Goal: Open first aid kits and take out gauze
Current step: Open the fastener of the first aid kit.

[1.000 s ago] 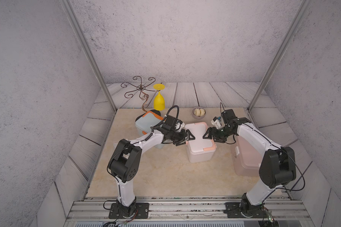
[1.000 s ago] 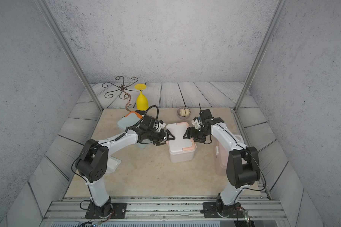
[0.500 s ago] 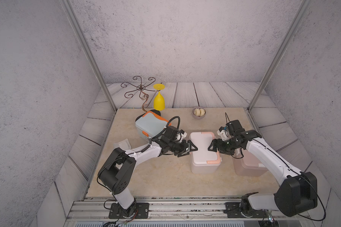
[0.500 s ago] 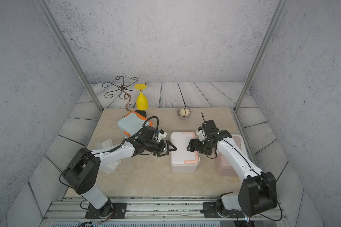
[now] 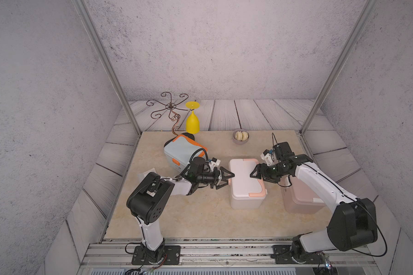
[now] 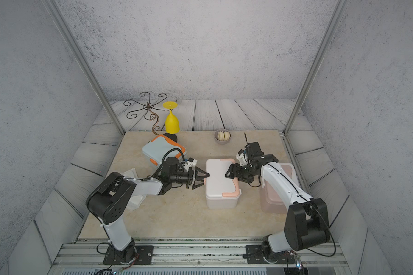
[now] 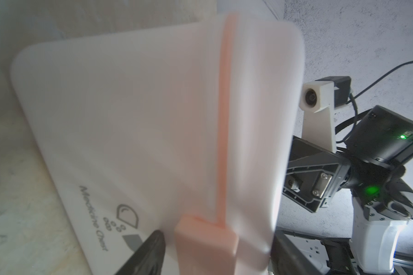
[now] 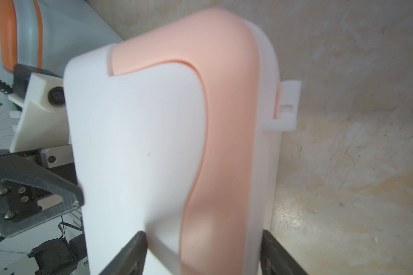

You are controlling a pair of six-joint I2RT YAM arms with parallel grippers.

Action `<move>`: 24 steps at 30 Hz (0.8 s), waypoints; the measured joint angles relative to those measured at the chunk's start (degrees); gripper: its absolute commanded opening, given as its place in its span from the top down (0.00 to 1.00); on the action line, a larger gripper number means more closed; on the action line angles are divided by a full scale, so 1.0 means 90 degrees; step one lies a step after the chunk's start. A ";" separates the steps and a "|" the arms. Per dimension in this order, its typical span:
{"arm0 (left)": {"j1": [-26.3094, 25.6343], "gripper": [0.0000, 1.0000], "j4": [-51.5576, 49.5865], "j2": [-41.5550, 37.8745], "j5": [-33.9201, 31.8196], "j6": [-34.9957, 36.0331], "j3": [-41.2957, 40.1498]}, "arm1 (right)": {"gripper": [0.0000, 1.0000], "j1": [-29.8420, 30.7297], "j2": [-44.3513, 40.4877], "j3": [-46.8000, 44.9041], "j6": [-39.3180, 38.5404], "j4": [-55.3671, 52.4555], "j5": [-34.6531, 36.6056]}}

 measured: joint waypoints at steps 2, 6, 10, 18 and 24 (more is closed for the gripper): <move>0.0063 0.40 0.0437 0.0146 0.0049 -0.0257 -0.0007 | 0.29 -0.0012 0.0000 -0.0007 0.0000 0.0029 0.0000; 0.0138 0.47 0.1105 0.0357 0.0095 -0.0670 -0.0044 | 0.31 -0.0024 0.0000 -0.0015 0.0000 0.0046 0.0010; 0.0148 0.52 0.1355 0.0391 0.0058 -0.0806 -0.0119 | 0.32 -0.0039 0.0000 -0.0015 -0.0002 0.0049 0.0015; 0.0155 0.37 0.0763 0.0063 -0.0185 -0.0537 -0.0214 | 0.33 -0.0036 0.0000 -0.0015 -0.0005 0.0051 0.0032; 0.0051 0.30 -0.0279 -0.0423 -0.0301 0.0024 -0.0158 | 0.33 0.0061 0.0046 -0.0012 -0.0039 0.0182 -0.0002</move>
